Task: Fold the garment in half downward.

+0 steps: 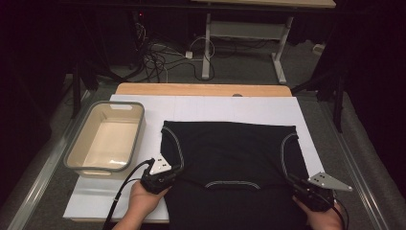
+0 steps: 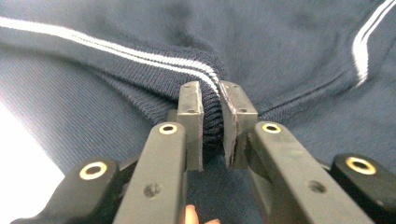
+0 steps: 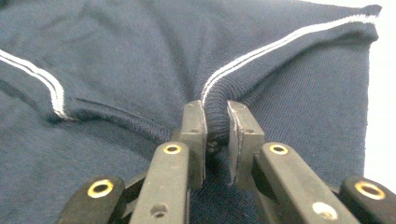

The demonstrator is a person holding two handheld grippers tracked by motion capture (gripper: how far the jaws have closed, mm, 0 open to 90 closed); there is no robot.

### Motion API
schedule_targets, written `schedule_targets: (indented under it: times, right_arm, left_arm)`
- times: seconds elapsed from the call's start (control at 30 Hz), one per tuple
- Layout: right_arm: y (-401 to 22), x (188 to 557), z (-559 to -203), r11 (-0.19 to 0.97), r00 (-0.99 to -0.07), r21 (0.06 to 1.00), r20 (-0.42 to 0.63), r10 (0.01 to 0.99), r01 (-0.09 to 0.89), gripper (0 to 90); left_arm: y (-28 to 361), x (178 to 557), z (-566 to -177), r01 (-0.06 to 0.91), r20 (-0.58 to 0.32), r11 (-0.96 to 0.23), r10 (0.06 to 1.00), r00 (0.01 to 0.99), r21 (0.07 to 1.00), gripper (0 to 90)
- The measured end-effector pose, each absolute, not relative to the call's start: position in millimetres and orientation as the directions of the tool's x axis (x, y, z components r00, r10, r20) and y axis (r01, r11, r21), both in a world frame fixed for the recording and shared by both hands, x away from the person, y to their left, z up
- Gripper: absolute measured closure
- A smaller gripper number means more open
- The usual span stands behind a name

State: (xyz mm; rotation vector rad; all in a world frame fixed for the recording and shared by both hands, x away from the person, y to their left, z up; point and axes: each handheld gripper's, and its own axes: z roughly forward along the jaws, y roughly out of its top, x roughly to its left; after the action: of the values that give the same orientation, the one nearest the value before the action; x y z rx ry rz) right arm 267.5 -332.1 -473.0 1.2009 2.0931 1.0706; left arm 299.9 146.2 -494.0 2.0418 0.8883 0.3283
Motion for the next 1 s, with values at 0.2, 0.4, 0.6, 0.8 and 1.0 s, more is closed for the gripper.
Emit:
schedule_targets:
  times: [0.2, 0.4, 0.6, 0.8, 1.0]
  right_arm:
    - [-338.2, 255.2, -461.6, 0.297, -0.481, 0.847, -0.056, 0.875, 0.442, 79.8]
    - [-345.1, 236.9, -458.8, 0.299, -0.481, 0.851, -0.063, 0.874, 0.432, 79.7]
    - [-352.5, 209.4, -458.7, 0.300, -0.486, 0.853, -0.062, 0.872, 0.428, 79.7]
    - [-356.8, 182.3, -456.2, 0.302, -0.486, 0.856, -0.069, 0.871, 0.419, 79.6]
    - [-355.8, 170.8, -466.3, 0.297, -0.493, 0.841, -0.041, 0.869, 0.453, 75.8]
  left_arm:
    - [149.5, 284.4, -482.4, 0.436, -0.094, -0.362, 0.671, 0.735, 0.824, 78.4]
    - [149.4, 261.3, -479.8, 0.436, -0.105, -0.378, 0.645, 0.757, 0.817, 78.3]
    - [151.7, 235.2, -475.9, 0.431, -0.129, -0.376, 0.613, 0.779, 0.820, 78.2]
    - [152.7, 212.8, -472.1, 0.422, -0.143, -0.374, 0.585, 0.798, 0.826, 78.1]
    - [155.0, 207.3, -484.5, 0.459, -0.168, -0.398, 0.582, 0.796, 0.795, 76.9]
